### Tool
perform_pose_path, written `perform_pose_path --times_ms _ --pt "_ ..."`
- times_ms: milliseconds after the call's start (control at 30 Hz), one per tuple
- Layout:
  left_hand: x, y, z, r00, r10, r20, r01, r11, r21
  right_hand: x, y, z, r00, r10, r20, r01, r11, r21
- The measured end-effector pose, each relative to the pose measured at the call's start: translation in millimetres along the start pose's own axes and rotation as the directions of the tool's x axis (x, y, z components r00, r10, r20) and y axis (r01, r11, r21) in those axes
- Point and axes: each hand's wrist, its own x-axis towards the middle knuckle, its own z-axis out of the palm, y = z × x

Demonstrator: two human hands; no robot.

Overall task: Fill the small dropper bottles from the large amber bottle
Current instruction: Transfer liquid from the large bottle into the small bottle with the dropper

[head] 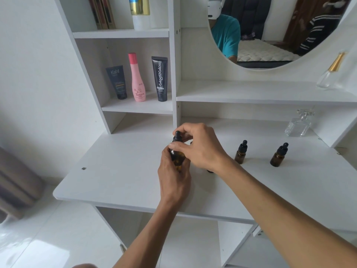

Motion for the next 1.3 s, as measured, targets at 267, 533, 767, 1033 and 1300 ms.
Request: perform_pose_path --times_ms 267,533,767,1033,1300 --pt "1 -3 1 1.0 0.01 -0.013 -0.01 1.0 0.008 7 -9 -9 1.0 -0.028 0.01 0.025 0.982 0.189" --pt "0 -3 2 0.999 0.036 -0.036 -0.035 0.999 0.038 11 -28 -23 0.995 -0.035 -0.096 0.069 0.926 0.371" --pt "1 -7 1 0.999 0.03 -0.043 -0.028 0.999 0.047 13 -34 -19 0.986 -0.035 -0.165 0.105 0.892 0.44" --pt "0 -11 1 0.999 0.019 -0.027 -0.018 0.999 0.03 9 -19 -2 0.983 -0.071 -0.17 0.121 0.944 0.307" --pt "1 -7 2 1.0 0.015 -0.015 -0.015 1.0 0.012 3 0 8 0.986 -0.016 -0.169 0.058 0.967 0.249"
